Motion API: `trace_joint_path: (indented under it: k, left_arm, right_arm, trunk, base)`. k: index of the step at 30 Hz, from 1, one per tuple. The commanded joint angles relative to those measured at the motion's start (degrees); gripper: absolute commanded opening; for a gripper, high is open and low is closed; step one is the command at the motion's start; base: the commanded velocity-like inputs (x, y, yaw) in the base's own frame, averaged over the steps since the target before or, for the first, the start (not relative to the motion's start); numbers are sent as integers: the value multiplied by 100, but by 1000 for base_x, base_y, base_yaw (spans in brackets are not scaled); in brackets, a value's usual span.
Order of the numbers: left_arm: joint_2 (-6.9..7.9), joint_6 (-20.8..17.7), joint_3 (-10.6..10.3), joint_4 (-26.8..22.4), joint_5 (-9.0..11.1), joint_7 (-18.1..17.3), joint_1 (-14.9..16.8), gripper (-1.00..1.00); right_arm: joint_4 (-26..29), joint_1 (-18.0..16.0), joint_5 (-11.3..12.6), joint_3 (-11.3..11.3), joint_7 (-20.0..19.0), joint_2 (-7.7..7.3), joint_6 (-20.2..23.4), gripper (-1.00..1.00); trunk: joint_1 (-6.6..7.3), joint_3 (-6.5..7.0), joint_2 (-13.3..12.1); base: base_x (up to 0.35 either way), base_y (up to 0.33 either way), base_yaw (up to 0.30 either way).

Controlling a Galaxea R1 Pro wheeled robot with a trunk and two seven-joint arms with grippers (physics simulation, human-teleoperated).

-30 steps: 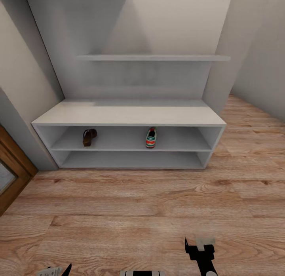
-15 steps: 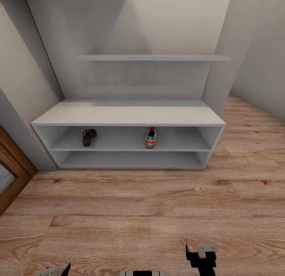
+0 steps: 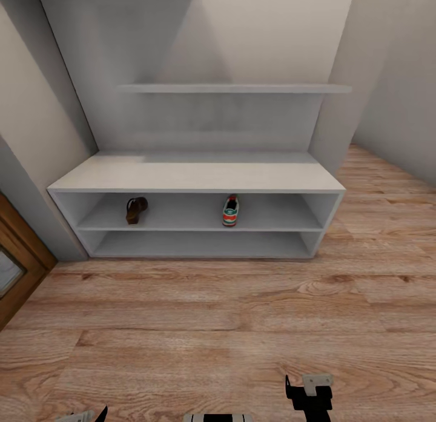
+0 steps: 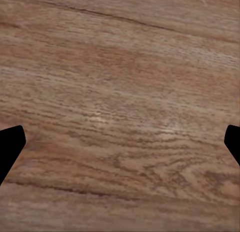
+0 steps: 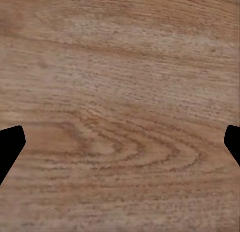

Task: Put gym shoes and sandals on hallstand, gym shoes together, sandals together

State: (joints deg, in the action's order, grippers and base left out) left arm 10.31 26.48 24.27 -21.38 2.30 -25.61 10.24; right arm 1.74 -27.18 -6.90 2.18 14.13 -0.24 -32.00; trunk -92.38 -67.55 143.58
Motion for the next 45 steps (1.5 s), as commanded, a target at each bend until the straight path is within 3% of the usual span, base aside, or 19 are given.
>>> trace_joint_path:
  k: [1, 10, 35, 45]
  left_arm:
    - [-2, -3, 36, 7, 24, -58, 5, 100]
    - [-6, -2, 35, 14, 30, -58, 5, 100]
    - [12, -2, 42, 21, 17, -34, 5, 100]
    - [7, 0, -19, 22, -30, 90, 5, 100]
  right_arm:
    - [-6, -2, -58, 18, 61, -2, 2, 100]
    - [-7, 9, -50, 11, 64, -79, 2, 100]
    - [-1, 53, -6, -1, 72, -96, -8, 100]
    - [-5, 55, 1, -2, 52, -228, -35, 100]
  trunk:
    - [1, -4, 2]
    - [1, 15, 2]
    - [1, 91, 2]
    - [1, 122, 2]
  base:
    - [0, 0, -55]
    - [0, 0, -191]
    - [0, 0, -286]
    - [0, 0, -288]
